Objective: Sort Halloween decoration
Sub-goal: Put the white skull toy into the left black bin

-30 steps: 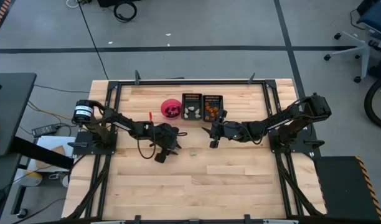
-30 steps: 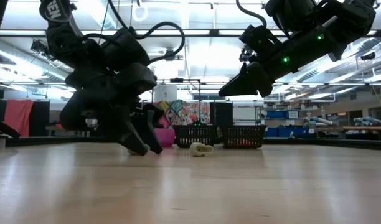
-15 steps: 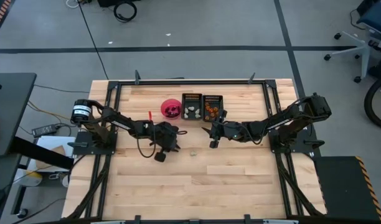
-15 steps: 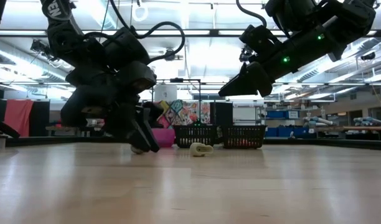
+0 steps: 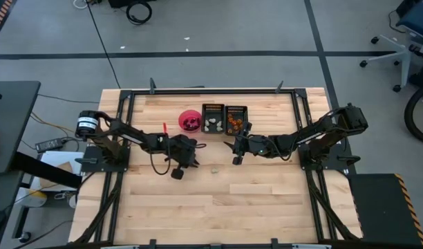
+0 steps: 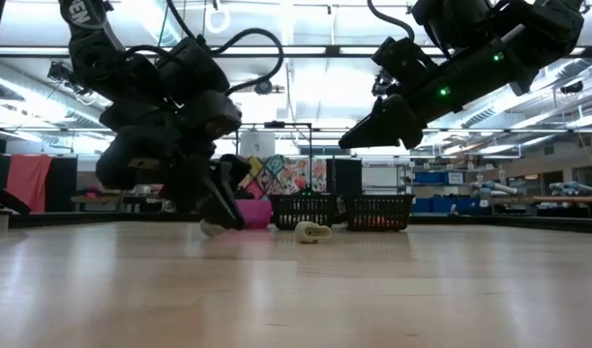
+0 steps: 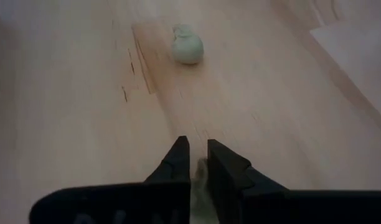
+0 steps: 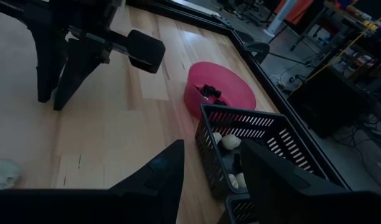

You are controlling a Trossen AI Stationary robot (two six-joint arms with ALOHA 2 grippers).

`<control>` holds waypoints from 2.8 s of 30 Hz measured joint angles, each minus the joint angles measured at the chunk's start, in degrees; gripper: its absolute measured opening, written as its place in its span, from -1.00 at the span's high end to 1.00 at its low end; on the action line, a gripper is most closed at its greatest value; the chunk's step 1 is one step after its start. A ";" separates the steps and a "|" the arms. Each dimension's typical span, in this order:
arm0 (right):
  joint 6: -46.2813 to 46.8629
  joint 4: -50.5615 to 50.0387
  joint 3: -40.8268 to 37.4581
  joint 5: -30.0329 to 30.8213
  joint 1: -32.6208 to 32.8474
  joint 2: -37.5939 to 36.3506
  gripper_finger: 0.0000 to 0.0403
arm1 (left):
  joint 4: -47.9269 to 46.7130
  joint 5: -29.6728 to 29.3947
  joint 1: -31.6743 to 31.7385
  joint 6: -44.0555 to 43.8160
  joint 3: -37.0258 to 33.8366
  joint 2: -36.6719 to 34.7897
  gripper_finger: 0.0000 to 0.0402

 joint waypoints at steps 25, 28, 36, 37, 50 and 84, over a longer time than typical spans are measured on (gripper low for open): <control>0.21 0.37 0.00 -0.98 0.00 0.00 0.19 | 4.57 3.23 2.23 -7.97 -4.20 -3.89 0.41; 0.20 0.37 0.00 -1.02 0.00 0.00 0.19 | 12.55 3.21 2.30 -9.28 -7.72 -3.97 0.31; 0.18 0.39 0.00 -1.01 0.00 0.00 0.19 | 22.14 -1.16 0.97 -7.56 -14.37 -3.89 0.22; 0.18 0.39 0.00 -1.01 0.00 0.00 0.19 | 22.89 -1.20 0.77 -7.55 -14.65 -3.64 0.22; 0.20 0.61 0.00 -1.01 0.00 0.00 0.19 | 30.30 -1.22 0.52 -8.46 -14.98 3.70 0.22; 0.25 0.79 0.00 -0.97 0.00 0.00 0.19 | 38.15 -13.71 4.34 -7.73 -10.51 4.33 0.79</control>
